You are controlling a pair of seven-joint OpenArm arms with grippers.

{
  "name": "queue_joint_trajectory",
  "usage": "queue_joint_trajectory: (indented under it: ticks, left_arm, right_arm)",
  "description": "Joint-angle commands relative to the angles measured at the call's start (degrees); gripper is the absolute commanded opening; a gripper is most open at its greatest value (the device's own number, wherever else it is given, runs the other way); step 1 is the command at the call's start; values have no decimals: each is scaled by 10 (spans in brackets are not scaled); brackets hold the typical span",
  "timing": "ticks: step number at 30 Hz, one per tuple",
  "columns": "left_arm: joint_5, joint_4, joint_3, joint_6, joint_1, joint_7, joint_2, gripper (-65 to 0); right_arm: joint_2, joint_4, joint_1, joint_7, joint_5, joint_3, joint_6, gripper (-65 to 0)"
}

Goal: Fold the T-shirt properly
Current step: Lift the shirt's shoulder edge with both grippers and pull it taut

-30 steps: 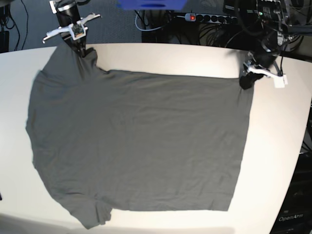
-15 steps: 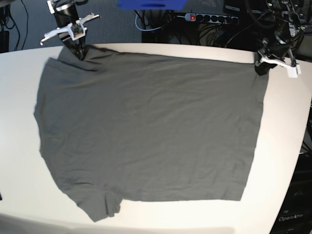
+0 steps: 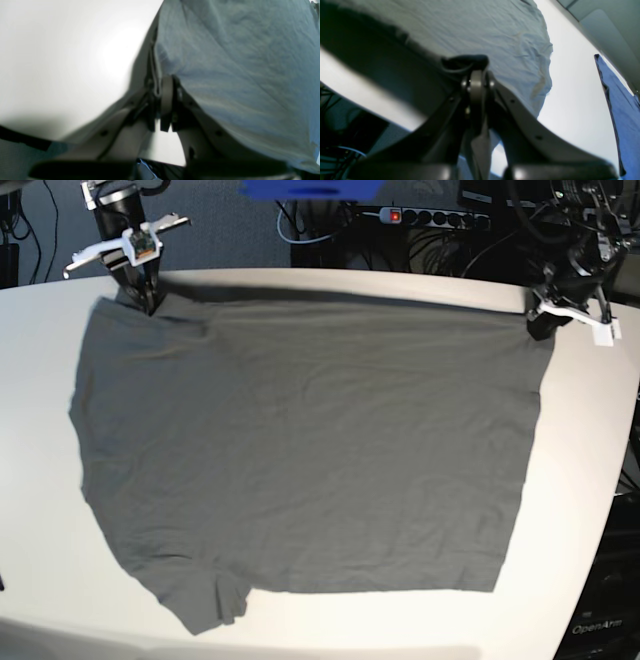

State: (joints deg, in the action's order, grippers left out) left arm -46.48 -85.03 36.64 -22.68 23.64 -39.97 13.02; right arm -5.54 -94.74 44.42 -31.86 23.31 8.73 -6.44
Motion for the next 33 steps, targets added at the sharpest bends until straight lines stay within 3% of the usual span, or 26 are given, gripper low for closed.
queue_joint_trajectory:
  ticks: [1, 27, 33]
  left_arm:
    - [-6, -10, 4, -2, -1, 12, 8, -628]
    - [-6, -56, 3, 1, -43, 12, 9, -628]
    - [-6, -56, 3, 1, -60, 12, 9, -628]
  right_arm:
    - [-4, -10, 4, -11, -7, 5, 8, -643]
    - [-19, -10, -96, -10, -6, 5, 5, -638]
    - [-14, -10, -126, -10, -6, 6, -55, -638]
